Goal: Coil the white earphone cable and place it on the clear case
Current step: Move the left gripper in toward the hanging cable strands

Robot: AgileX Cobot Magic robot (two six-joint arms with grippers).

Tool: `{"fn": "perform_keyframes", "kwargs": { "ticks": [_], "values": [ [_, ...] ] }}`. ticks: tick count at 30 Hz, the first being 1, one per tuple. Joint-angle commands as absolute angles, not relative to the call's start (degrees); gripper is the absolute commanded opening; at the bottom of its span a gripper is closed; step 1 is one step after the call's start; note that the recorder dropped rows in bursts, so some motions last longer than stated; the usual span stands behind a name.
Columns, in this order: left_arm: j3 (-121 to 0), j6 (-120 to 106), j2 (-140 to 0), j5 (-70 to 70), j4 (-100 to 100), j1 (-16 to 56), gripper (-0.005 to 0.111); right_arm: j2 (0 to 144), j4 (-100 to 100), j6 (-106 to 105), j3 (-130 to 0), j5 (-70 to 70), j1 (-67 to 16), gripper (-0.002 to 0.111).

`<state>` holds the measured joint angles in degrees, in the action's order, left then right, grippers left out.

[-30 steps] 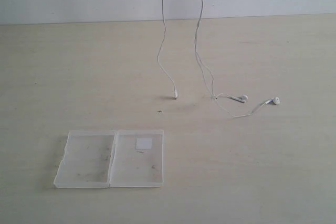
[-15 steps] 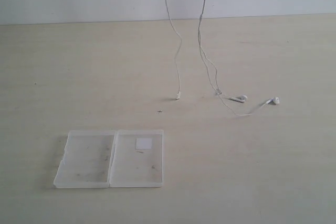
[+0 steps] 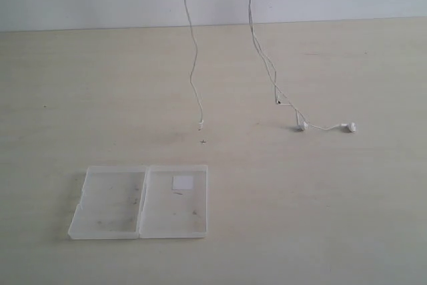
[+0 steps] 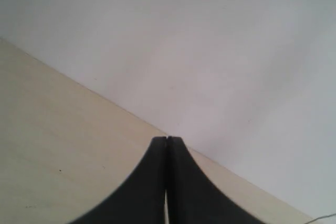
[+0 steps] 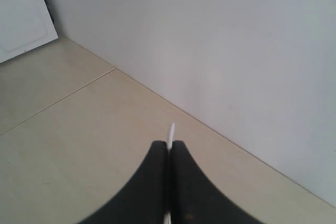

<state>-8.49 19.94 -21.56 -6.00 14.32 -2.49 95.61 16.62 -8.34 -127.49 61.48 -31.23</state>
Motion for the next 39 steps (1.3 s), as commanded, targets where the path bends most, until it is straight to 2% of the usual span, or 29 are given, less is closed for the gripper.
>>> {"fn": "perform_keyframes", "kwargs": {
  "ticks": [1, 5, 8, 13, 18, 21, 26, 28, 39],
  "values": [
    [-12.2, 20.2, -28.5, -12.1, 9.4, -1.1, 0.0, 95.7, 16.6, -9.2, -127.8, 61.5, -31.3, 0.0],
    [-14.9, 22.5, -35.2, -18.7, -2.1, 2.0, 0.0, 95.8, 16.3, -9.3, -127.8, 62.5, -31.3, 0.0],
    [-17.3, 33.5, -41.1, -20.2, -17.1, 4.9, 0.0, 95.8, 14.4, -9.5, -127.8, 64.2, -31.3, 0.0],
    [-20.8, 47.4, -53.3, -34.8, -43.3, 6.9, 0.0, 95.8, 11.7, -9.9, -127.8, 67.3, -31.3, 0.0],
    [-25.3, 48.7, -62.7, -44.7, -49.0, 6.9, 0.001, 95.8, 11.6, -9.9, -127.8, 69.3, -31.3, 0.0],
    [-27.1, 48.5, -65.6, -47.5, -49.1, 6.9, 0.015, 95.8, 10.2, -9.8, -127.8, 70.0, -31.2, 0.0],
    [-28.7, 48.5, -69.7, -51.8, -49.3, 6.9, 0.056, 95.9, 10.1, -8.1, -127.8, 69.5, -31.2, 0.0],
    [-28.8, 48.5, -71.3, -53.2, -48.7, 6.9, 0.063, 96.1, 10.5, -7.3, -127.8, 68.4, -31.2, 0.0],
    [-31.4, 48.5, -80.9, -55.8, -47.5, 6.9, 0.066, 99.5, 10.2, -3.7, -127.8, 65.7, -31.2, 0.0]
  ]
}}
